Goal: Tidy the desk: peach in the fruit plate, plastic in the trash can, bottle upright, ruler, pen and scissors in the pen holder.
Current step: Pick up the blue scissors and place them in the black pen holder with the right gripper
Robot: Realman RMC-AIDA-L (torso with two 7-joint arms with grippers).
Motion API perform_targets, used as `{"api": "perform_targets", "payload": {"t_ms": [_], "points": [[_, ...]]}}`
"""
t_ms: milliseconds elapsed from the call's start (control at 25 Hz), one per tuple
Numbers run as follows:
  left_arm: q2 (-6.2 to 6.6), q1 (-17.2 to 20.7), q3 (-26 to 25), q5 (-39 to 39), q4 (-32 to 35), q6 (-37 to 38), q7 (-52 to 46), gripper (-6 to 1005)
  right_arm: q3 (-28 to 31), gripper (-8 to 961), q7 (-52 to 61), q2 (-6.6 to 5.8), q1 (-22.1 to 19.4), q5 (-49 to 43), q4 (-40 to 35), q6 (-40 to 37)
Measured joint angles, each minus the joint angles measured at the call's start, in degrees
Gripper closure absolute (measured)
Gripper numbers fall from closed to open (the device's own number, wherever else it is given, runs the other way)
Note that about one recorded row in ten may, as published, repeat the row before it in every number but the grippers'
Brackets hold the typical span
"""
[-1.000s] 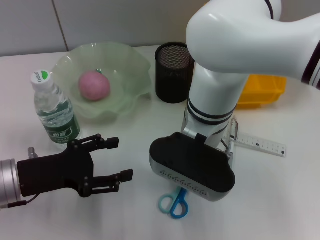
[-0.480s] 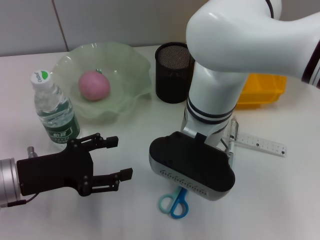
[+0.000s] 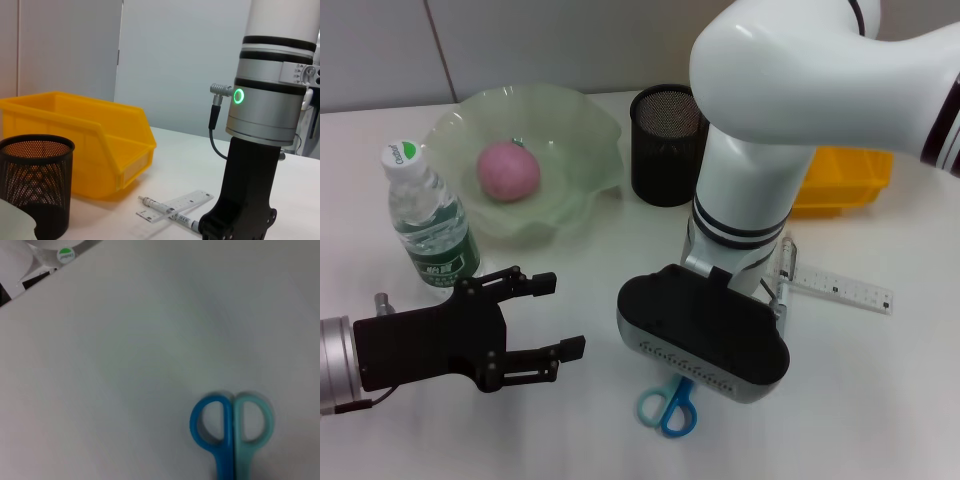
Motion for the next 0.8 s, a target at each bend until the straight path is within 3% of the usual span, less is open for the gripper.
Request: {"api": "perform_targets", "payload": {"t_ms": [800], "points": [[0.04, 0.0, 0.0, 0.0, 0.0, -0.1, -0.5, 158, -0.5, 662, 0.0, 0.2, 0.3, 0.1, 1.0, 0.2]]}}
